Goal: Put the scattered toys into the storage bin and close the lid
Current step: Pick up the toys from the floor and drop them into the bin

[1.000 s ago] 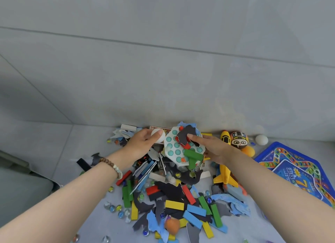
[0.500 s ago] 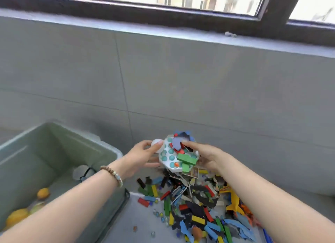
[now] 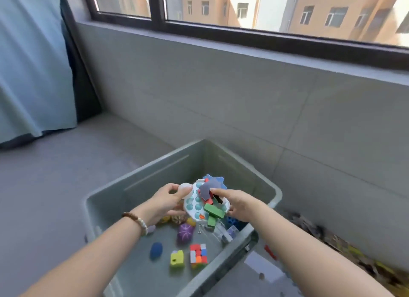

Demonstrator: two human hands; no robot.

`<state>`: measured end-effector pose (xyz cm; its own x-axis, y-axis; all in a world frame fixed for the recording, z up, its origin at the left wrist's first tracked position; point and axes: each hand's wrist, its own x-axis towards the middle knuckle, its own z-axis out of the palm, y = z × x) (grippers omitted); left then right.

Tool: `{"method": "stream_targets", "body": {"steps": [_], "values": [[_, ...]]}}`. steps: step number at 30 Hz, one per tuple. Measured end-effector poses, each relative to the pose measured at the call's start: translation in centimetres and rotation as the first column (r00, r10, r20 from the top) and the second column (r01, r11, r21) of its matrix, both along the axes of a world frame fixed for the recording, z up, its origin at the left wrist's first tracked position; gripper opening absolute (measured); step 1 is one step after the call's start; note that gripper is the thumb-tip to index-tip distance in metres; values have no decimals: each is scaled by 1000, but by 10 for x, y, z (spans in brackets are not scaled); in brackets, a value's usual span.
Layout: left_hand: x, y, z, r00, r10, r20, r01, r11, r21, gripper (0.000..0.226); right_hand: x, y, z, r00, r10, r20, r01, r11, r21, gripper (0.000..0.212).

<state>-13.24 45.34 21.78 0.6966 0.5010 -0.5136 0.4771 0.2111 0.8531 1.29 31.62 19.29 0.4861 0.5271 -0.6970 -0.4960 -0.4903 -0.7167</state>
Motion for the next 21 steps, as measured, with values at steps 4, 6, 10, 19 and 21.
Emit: {"method": "stream_targets", "body": {"steps": [4, 6, 10, 19, 21], "values": [[-27, 25, -65, 990, 81, -113, -89, 994, -61, 35, -23, 39, -65, 987, 158, -29, -160, 979, -129, 61], [-33, 29, -92, 982, 118, -147, -135, 985, -112, 38, -30, 47, -89, 983, 173, -59, -180, 972, -148, 48], [-37, 32, -127, 958, 152, -244, -152, 988, 20, 47, -31, 46, -114, 967, 244, 71, -217, 938, -269, 68], [4, 24, -101, 966, 43, -253, 72, 900, 429, 40, 38, -14, -30, 715, 435, 547, -259, 892, -370, 71], [28, 11, -77, 974, -34, -222, 147, 844, 516, 40, 63, -44, -4, 675, 406, 617, -217, 908, -359, 69]]}}
